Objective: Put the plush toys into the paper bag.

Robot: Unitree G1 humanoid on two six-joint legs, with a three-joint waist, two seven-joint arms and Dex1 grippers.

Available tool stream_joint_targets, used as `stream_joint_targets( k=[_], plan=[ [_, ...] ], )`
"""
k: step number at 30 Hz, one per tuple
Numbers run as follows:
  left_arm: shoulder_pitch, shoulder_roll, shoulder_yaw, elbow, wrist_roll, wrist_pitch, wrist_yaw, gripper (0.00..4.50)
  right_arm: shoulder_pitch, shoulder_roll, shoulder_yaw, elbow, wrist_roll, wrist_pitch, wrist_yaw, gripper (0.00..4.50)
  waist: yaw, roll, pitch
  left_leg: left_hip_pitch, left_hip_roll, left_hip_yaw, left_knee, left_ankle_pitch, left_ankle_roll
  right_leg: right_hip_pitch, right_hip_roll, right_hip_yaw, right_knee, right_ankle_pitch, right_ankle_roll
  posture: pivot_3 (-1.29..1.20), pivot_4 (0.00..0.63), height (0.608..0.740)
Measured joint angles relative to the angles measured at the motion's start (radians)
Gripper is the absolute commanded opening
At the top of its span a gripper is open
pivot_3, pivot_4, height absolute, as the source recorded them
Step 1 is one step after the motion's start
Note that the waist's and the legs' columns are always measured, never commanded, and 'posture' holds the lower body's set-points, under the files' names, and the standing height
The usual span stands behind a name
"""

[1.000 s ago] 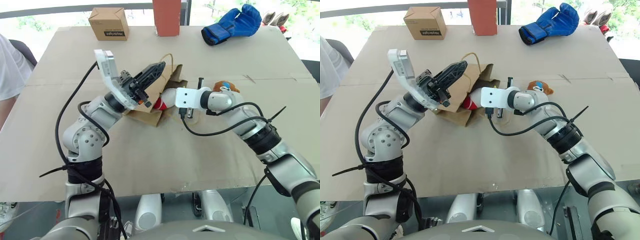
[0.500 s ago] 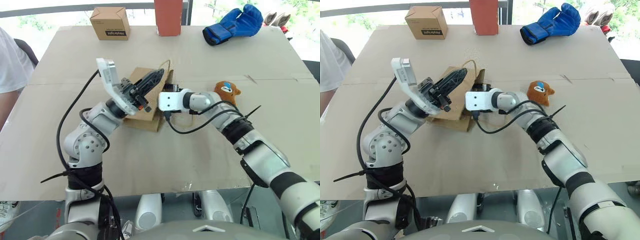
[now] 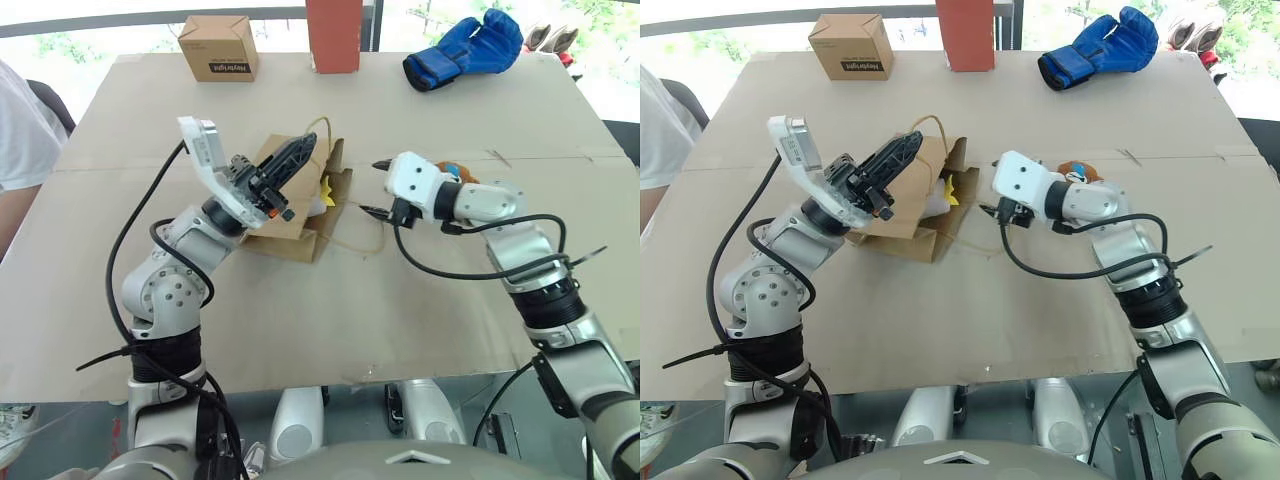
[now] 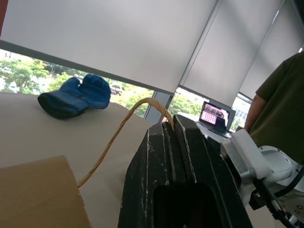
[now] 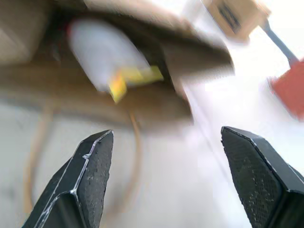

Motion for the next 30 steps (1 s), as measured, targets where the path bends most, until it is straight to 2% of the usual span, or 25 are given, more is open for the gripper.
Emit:
stream_joint_targets(
  k=[6,8,11,12,13,14,15,19,21,26,30],
  plan=[
    [-0.012,0.001,-0.001,0.02,0.009,-0.006,-0.001,0.0,0.008,-0.036,-0.052,0.061,-0.061,0.221,-0.131,3.44,-0.001,0.0,0.0,0.0,0.0,0.0,0.0,0.0,0.0,0.0,0.0,0.0,0.0,0.0,0.0,0.0,0.15,0.74],
    [-0.014,0.004,0.001,0.025,0.01,-0.009,-0.002,0.0,0.013,-0.047,-0.052,0.091,-0.076,0.258,-0.152,3.06,-0.001,0.0,0.0,-0.001,0.0,0.0,0.0,0.0,0.0,0.0,0.0,0.0,0.0,0.0,0.0,0.0,0.15,0.74],
    [-0.015,0.004,0.0,0.027,0.01,-0.01,-0.002,0.0,0.016,-0.042,-0.052,0.11,-0.076,0.261,-0.172,1.88,-0.002,0.0,0.0,0.0,0.0,0.0,0.0,0.0,0.0,0.0,0.0,0.001,0.0,0.0,0.0,0.0,0.15,0.74],
    [-0.015,0.004,0.0,0.027,0.01,-0.01,-0.002,0.0,0.018,-0.041,-0.051,0.11,-0.076,0.256,-0.176,1.62,-0.002,0.0,0.0,0.0,0.0,0.0,0.0,0.0,0.0,0.0,0.0,0.001,0.0,0.0,0.0,0.0,0.15,0.74],
    [-0.015,0.004,0.0,0.027,0.01,-0.01,-0.002,0.0,0.021,-0.041,-0.051,0.11,-0.076,0.245,-0.182,0.97,-0.002,0.0,0.0,0.0,0.0,0.0,0.0,0.0,0.0,0.0,0.0,0.001,0.0,0.0,0.0,0.0,0.15,0.74],
    [-0.015,0.004,0.001,0.027,0.01,-0.01,-0.002,0.0,0.025,-0.041,-0.051,0.11,-0.076,0.231,-0.185,0.63,-0.001,0.0,0.0,0.0,0.0,0.0,0.0,0.0,0.0,0.0,0.0,0.001,0.0,0.0,0.0,0.0,0.15,0.74],
    [-0.015,0.005,0.001,0.027,0.01,-0.01,-0.002,0.0,0.027,-0.041,-0.051,0.11,-0.076,0.224,-0.187,0.12,-0.001,0.0,0.0,-0.001,0.0,0.0,0.0,0.0,0.0,0.0,0.0,0.001,0.0,0.0,0.0,0.0,0.15,0.74],
    [-0.015,0.009,0.011,0.027,0.008,-0.007,0.001,0.0,0.052,-0.042,-0.053,0.103,-0.058,0.134,-0.18,0.05,-0.001,0.0,0.0,-0.001,0.0,0.0,0.0,0.0,0.0,0.0,0.0,0.001,-0.001,0.0,0.0,0.0,0.15,0.74],
    [-0.016,0.01,0.028,0.03,-0.008,0.001,0.01,0.0,0.082,-0.029,-0.057,0.033,0.004,0.042,-0.126,0.05,-0.004,0.0,0.0,-0.001,0.0,0.0,0.0,0.0,0.0,0.0,0.001,0.001,-0.001,0.0,0.0,0.0,0.15,0.74],
    [-0.034,0.012,0.034,0.039,-0.036,0.019,0.018,0.0,0.082,0.016,-0.038,-0.099,0.083,-0.031,-0.053,0.05,-0.004,0.0,0.0,0.0,0.001,-0.001,0.0,0.0,0.0,0.0,0.002,0.001,0.0,0.0,0.0,0.0,0.15,0.74],
    [-0.047,0.013,0.034,0.056,-0.048,0.036,0.018,0.0,0.051,0.125,0.121,-0.092,0.08,-0.092,-0.007,0.05,-0.006,0.0,0.0,0.0,0.001,-0.001,0.0,0.0,0.0,0.0,0.002,0.0,0.0,0.0,0.0,0.0,0.15,0.74]
  ],
)
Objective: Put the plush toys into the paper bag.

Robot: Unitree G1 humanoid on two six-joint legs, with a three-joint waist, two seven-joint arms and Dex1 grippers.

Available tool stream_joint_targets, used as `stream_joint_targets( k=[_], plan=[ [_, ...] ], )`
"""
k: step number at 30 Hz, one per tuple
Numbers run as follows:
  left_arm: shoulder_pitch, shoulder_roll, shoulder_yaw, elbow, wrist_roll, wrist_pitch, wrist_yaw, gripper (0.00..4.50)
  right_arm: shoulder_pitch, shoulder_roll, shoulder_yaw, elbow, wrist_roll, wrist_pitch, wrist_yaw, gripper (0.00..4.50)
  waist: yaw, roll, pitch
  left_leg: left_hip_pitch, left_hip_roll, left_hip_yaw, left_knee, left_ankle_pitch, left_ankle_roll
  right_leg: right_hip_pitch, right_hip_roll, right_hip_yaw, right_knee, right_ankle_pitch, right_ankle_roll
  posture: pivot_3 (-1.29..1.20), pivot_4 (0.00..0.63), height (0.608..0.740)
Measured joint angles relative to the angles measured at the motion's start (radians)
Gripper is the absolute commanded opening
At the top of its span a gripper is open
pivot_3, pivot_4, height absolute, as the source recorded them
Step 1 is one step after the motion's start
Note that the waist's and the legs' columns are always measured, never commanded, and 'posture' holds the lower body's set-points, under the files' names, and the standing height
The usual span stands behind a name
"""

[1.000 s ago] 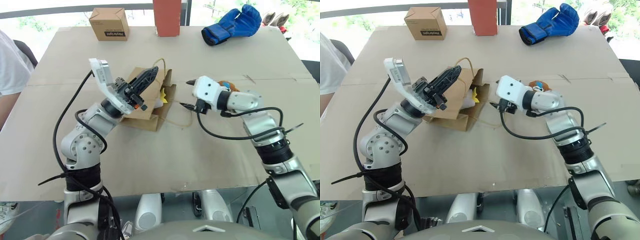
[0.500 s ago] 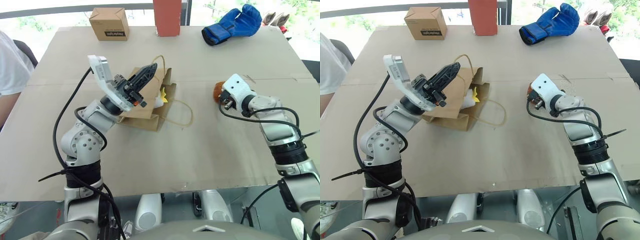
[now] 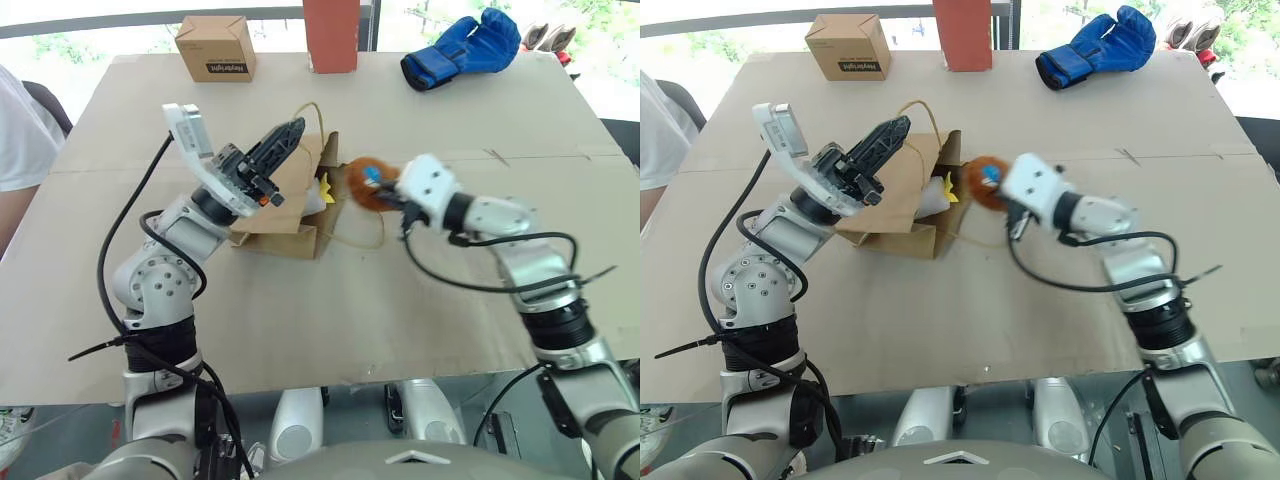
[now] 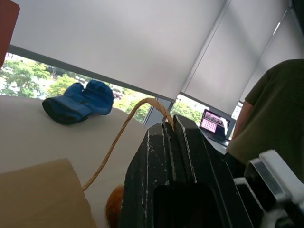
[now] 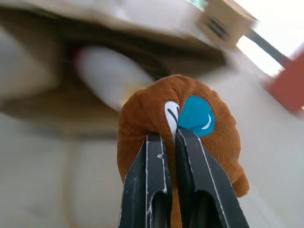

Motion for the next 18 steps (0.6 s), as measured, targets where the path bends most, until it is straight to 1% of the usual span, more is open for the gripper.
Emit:
stream_joint_targets(
  k=[2,6,10,13,14,18],
  plan=[
    [-0.005,-0.006,-0.008,-0.001,0.0,0.001,0.001,0.0,-0.026,0.059,0.063,0.06,-0.014,-0.052,0.008,0.05,0.001,0.0,0.0,0.0,0.0,0.0,0.0,0.0,0.0,0.0,0.0,0.0,0.0,0.0,0.0,0.0,0.15,0.74],
    [0.0,-0.022,-0.017,-0.004,0.0,0.002,0.015,0.0,-0.103,0.154,0.131,0.243,-0.028,-0.202,0.033,0.05,0.005,0.0,0.0,-0.001,0.0,0.0,0.001,0.0,0.0,0.0,0.0,0.0,0.0,0.0,0.0,0.0,0.15,0.74],
    [0.025,-0.025,-0.038,-0.031,0.0,0.006,0.022,0.0,-0.183,0.209,0.141,0.435,-0.063,-0.35,0.024,0.05,0.004,0.0,0.0,0.0,0.0,0.0,0.001,0.0,0.0,0.0,0.0,0.0,0.0,0.0,0.0,0.0,0.15,0.74],
    [0.05,-0.029,-0.041,-0.059,-0.003,0.01,0.04,0.0,-0.251,0.248,0.14,0.626,-0.096,-0.469,-0.006,0.05,0.001,0.0,0.0,0.0,0.0,0.0,0.001,0.0,0.0,0.0,0.0,0.0,0.0,0.0,0.0,0.0,0.15,0.74],
    [0.062,-0.032,-0.043,-0.074,-0.011,0.017,0.05,0.0,-0.277,0.276,0.14,0.719,-0.112,-0.524,-0.028,0.05,0.0,0.0,0.0,0.0,0.0,0.0,0.0,0.0,0.0,0.0,0.0,0.0,0.0,0.0,0.0,0.0,0.15,0.74],
    [0.085,-0.036,-0.041,-0.102,-0.031,0.026,0.073,0.0,-0.315,0.304,0.14,0.847,-0.146,-0.608,-0.063,0.05,0.001,0.0,0.0,0.0,0.0,0.0,0.0,0.0,0.0,0.0,0.0,0.0,0.0,0.0,0.0,0.0,0.15,0.74]
  ],
)
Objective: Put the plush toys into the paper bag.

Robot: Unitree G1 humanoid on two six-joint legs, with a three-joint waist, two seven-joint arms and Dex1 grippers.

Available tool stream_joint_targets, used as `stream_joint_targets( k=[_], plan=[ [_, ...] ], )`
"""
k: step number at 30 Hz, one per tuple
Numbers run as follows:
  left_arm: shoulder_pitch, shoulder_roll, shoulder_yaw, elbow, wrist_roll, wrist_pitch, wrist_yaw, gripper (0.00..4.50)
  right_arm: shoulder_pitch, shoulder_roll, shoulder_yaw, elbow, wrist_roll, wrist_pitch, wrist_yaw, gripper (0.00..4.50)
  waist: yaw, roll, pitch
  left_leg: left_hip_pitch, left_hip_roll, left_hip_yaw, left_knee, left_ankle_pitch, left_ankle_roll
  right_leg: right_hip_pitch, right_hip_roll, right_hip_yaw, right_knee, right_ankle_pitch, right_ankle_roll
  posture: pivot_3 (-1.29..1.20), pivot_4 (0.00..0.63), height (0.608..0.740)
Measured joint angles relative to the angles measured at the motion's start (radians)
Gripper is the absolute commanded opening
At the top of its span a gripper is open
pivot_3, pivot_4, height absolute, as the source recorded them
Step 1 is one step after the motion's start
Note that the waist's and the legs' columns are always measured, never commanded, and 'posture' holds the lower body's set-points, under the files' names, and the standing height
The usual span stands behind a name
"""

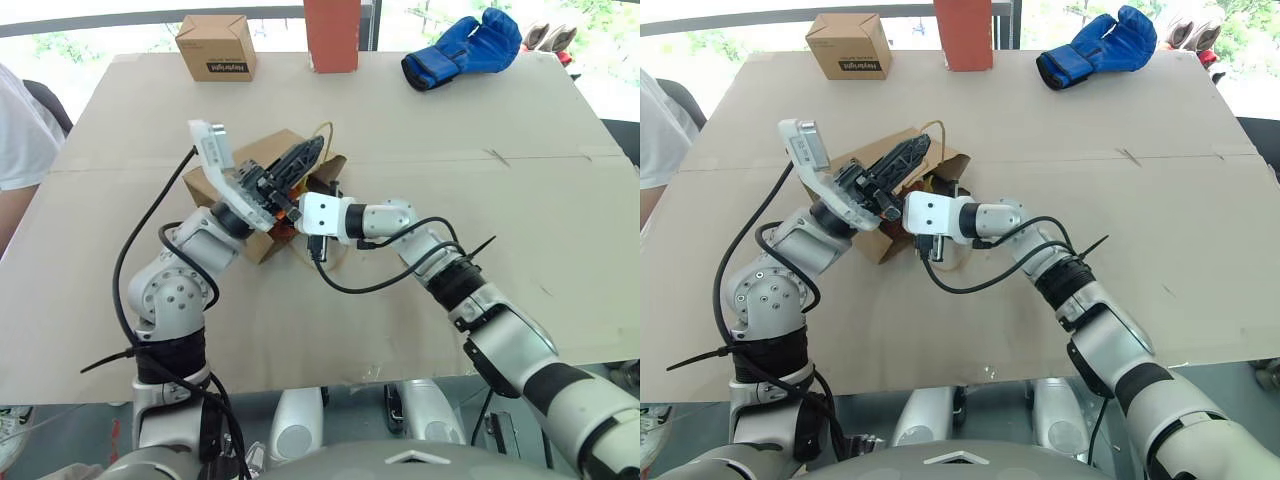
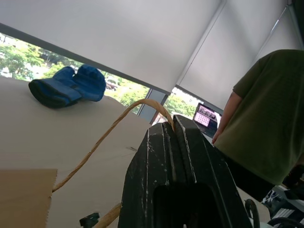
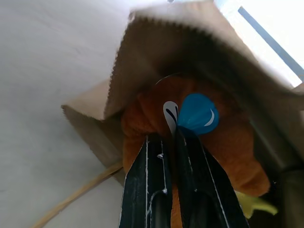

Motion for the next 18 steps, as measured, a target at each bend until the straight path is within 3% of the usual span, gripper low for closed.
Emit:
stream_joint_targets(
  k=[6,12,18],
  plan=[
    [0.037,0.025,0.039,-0.022,-0.065,0.023,0.019,0.0,0.018,0.001,-0.086,0.024,0.084,0.0,0.07,0.05,0.003,0.0,0.0,0.0,0.0,0.0,0.0,0.0,0.0,0.0,0.0,0.0,0.0,0.0,0.0,0.0,0.15,0.74],
    [0.032,0.06,0.054,-0.017,-0.09,0.037,0.011,0.0,0.085,-0.043,-0.173,-0.045,0.205,0.127,0.195,0.05,0.003,0.0,0.0,0.001,0.0,0.0,0.0,0.0,0.0,0.001,0.0,0.0,0.0,0.0,0.0,0.0,0.15,0.74],
    [0.013,0.063,0.038,-0.016,-0.111,0.06,0.004,0.0,0.066,0.005,-0.197,-0.028,0.233,0.165,0.228,0.05,-0.003,0.0,0.0,0.001,0.0,0.0,0.0,0.0,0.0,0.0,0.001,0.0,0.0,0.0,0.0,0.0,0.15,0.74]
  ],
)
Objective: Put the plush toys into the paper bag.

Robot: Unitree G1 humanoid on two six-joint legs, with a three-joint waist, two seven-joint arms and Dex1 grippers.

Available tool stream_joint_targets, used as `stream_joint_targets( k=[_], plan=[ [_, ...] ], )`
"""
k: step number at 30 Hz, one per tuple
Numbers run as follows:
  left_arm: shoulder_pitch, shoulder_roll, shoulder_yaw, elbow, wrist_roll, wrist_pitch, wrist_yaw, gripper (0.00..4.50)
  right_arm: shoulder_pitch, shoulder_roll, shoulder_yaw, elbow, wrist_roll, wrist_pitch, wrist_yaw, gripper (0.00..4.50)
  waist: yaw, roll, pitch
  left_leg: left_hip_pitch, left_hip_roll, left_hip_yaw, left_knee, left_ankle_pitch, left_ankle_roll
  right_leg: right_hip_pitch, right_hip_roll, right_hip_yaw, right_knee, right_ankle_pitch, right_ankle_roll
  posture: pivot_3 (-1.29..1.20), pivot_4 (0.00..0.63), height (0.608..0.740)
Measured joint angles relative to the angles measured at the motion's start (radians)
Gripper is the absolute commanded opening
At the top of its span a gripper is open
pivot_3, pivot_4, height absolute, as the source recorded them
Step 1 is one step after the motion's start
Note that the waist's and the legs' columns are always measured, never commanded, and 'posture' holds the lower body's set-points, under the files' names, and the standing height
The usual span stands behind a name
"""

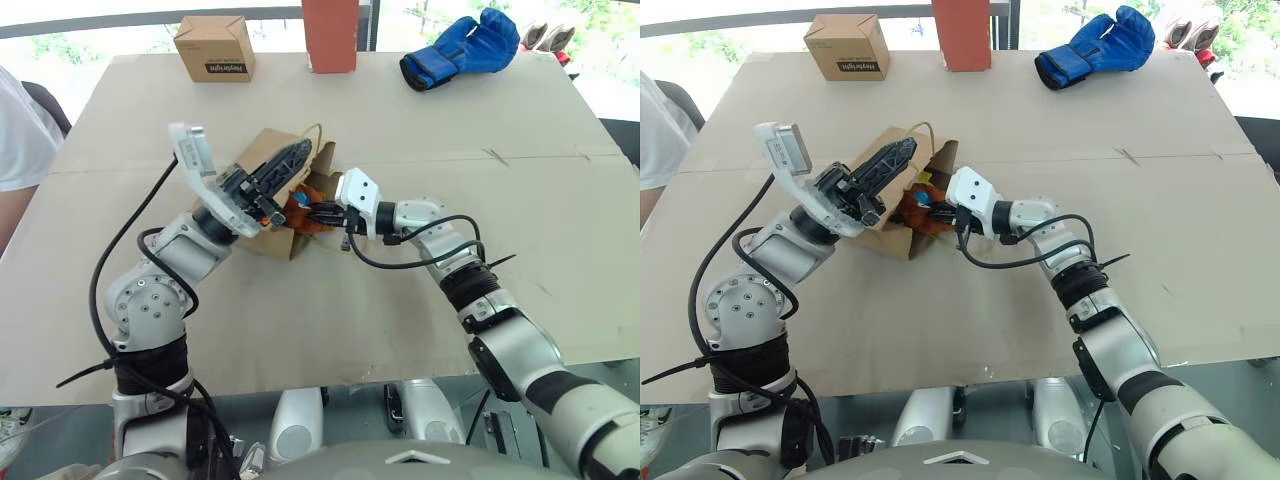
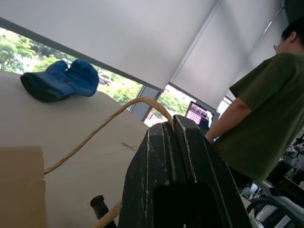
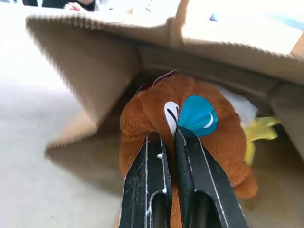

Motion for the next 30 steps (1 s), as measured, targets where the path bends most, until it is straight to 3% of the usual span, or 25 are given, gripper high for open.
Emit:
stream_joint_targets(
  k=[7,15,21,24,30],
  plan=[
    [-0.002,-0.006,-0.009,0.001,-0.019,0.018,0.003,0.0,-0.061,0.087,0.039,0.096,-0.054,-0.067,0.004,0.05,0.002,0.0,0.0,0.0,0.0,0.0,0.0,0.0,0.0,0.0,0.0,0.0,0.0,0.0,0.0,0.0,0.15,0.74],
    [0.018,-0.018,-0.012,-0.02,-0.044,0.025,0.044,0.0,-0.122,0.152,0.064,0.295,-0.148,-0.204,-0.096,0.05,0.003,0.0,0.0,0.0,0.0,0.0,0.0,0.0,0.0,0.0,0.0,0.0,0.0,0.0,0.0,0.0,0.15,0.74],
    [0.04,-0.013,0.012,-0.032,-0.074,0.024,0.071,0.0,-0.09,0.105,0.046,0.246,-0.146,-0.209,-0.069,2.94,0.006,0.0,0.0,0.0,0.0,0.0,0.0,0.0,0.0,0.0,-0.001,0.0,0.0,0.0,0.0,0.0,0.15,0.74],
    [0.039,-0.009,0.049,-0.017,-0.097,0.021,0.082,0.0,-0.006,0.039,0.046,0.076,-0.146,-0.121,-0.067,2.94,0.007,0.0,0.0,0.0,0.0,0.0,0.0,0.0,0.0,0.0,-0.001,0.0,0.0,0.0,0.0,0.0,0.15,0.74],
    [0.031,-0.005,0.101,0.023,-0.142,0.017,0.097,0.0,0.167,-0.081,0.031,-0.441,-0.094,0.338,-0.045,2.94,0.006,0.0,0.0,0.0,0.0,0.0,0.0,0.0,0.0,0.0,-0.001,-0.001,0.0,0.0,0.0,0.0,0.15,0.74]
  ],
)
